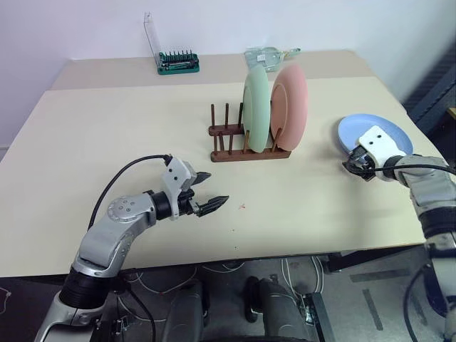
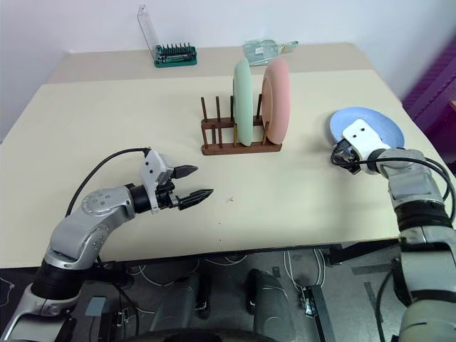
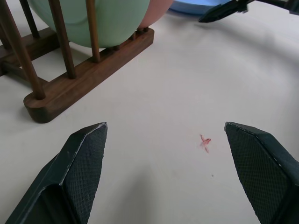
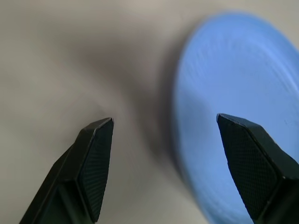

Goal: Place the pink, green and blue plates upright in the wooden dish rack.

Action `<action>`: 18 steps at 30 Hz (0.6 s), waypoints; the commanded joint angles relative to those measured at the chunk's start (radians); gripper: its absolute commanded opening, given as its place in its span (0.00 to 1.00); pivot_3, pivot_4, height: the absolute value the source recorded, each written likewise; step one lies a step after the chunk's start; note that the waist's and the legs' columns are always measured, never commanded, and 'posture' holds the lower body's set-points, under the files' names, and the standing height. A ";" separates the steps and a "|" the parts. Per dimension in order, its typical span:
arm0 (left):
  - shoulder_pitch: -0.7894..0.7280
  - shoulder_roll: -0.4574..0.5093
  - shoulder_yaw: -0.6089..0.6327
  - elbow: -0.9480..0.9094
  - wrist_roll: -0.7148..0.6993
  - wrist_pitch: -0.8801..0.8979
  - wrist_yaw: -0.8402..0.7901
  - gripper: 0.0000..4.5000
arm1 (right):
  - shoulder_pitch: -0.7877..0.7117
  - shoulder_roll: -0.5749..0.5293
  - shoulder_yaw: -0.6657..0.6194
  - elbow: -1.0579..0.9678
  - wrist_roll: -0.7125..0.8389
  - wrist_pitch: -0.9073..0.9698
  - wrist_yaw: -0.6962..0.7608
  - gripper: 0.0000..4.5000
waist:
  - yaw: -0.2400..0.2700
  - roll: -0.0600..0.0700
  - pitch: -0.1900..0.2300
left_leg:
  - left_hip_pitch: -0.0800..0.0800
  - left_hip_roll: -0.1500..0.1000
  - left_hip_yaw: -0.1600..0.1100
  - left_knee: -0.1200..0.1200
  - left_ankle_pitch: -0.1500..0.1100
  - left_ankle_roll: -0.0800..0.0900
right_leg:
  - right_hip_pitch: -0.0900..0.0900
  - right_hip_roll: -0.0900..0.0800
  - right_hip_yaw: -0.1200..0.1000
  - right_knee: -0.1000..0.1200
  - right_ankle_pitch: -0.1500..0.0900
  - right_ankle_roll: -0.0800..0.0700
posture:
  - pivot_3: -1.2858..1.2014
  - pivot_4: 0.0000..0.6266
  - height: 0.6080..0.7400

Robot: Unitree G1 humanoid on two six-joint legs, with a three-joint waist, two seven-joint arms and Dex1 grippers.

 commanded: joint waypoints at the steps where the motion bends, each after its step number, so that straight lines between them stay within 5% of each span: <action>1: 0.005 0.006 0.016 -0.040 0.001 -0.004 0.006 0.92 | -0.054 0.005 0.012 0.105 -0.061 -0.086 -0.051 0.49 | 0.003 0.000 0.000 | 0.000 0.000 0.000 0.000 0.000 0.000 | 0.000 0.000 0.000 0.000 0.000 0.000 | 0.52 0.24 0.92; 5: 0.015 0.006 0.019 -0.051 -0.001 -0.002 0.016 0.92 | -0.071 0.026 0.009 0.128 -0.072 -0.136 -0.041 0.04 | 0.001 0.000 0.000 | 0.000 0.000 0.000 0.000 0.000 0.000 | 0.001 0.000 0.000 0.000 0.000 0.001 | 0.52 0.24 0.92; 13: 0.021 0.014 0.017 -0.053 -0.003 0.003 0.016 0.92 | -0.132 0.028 -0.101 -0.120 -0.066 -0.229 -0.233 0.02 | -0.001 0.002 0.001 | 0.000 0.000 0.000 0.000 0.000 0.000 | -0.001 0.000 0.001 0.001 0.002 0.004 | 0.52 0.24 0.92; 18: 0.012 0.018 0.002 -0.041 0.003 0.001 0.008 0.92 | -0.222 0.132 -0.218 -0.459 0.122 -0.177 -0.211 0.02 | -0.006 0.003 0.002 | 0.000 0.001 0.000 0.000 0.000 0.000 | -0.002 0.001 0.002 0.002 0.002 0.003 | 0.52 0.24 0.92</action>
